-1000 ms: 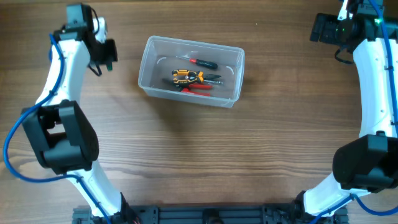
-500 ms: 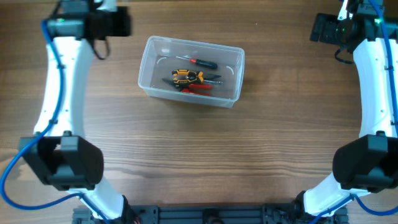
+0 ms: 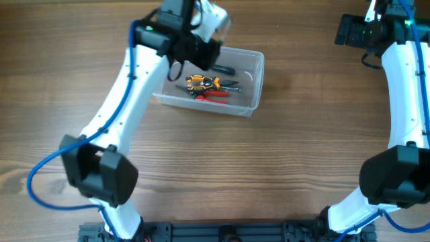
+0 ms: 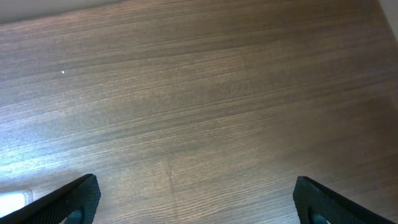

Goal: Pack container
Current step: 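Carry the green screwdriver into the container and open the left gripper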

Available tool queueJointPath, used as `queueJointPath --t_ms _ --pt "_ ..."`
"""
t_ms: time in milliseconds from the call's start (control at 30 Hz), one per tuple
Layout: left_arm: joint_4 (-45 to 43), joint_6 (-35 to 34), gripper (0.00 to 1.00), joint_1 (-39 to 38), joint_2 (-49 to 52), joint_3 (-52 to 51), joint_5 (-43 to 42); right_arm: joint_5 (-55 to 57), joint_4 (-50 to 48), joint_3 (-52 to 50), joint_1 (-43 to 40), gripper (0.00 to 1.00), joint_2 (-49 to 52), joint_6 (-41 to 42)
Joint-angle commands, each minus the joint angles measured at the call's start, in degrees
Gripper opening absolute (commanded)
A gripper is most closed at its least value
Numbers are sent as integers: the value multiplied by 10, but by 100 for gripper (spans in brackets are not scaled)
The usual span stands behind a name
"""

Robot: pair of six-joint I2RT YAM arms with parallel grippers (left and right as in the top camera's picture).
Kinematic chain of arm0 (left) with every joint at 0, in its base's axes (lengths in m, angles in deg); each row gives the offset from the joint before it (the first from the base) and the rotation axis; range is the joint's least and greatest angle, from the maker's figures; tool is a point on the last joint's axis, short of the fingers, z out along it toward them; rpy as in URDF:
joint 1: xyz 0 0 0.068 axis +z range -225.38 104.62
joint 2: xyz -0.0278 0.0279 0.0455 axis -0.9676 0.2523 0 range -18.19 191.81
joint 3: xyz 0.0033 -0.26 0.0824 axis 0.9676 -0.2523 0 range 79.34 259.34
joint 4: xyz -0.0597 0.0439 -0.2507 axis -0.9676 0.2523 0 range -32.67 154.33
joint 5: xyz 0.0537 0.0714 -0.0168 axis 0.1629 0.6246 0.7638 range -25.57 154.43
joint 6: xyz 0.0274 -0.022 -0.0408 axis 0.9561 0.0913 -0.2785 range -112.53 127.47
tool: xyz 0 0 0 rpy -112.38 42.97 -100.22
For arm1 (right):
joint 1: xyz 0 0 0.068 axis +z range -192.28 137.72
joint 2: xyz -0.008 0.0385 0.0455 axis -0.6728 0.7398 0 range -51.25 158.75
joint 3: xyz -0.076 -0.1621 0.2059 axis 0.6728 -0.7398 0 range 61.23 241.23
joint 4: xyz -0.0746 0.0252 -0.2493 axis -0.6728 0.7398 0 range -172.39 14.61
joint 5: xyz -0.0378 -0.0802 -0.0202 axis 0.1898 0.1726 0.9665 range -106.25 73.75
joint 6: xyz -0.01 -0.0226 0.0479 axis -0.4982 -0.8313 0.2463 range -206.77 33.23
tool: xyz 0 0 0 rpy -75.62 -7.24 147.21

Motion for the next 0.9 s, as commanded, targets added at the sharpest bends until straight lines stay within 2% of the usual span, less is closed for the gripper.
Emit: queueJointPath --t_ms 0,133,267,400,567,667,700,733,767,833,867 --pt "44 142 4 -10 54 7 38 8 -1 8 1 100 -14 10" --pt "79 285 4 -5 96 7 48 8 -1 8 1 100 -14 10" --pt "89 369 4 12 141 7 76 8 -1 8 1 100 -14 10" --pt "80 395 4 34 170 7 80 8 -1 8 1 100 -14 10" --pt "55 395 4 56 186 7 80 8 -1 8 1 100 -14 10" --pt "53 395 10 62 191 7 80 8 -2 8 1 100 -14 10" --pt "53 394 16 62 192 7 79 8 -1 8 1 100 -14 10" --pt "54 394 31 62 192 7 77 8 -1 8 1 100 -14 10" --pt "53 392 50 62 192 7 75 8 -1 8 1 100 -14 10" --pt "53 392 100 60 192 7 73 8 -1 8 1 100 -14 11" --pt "53 389 100 59 192 7 73 8 -2 8 1 100 -14 10"
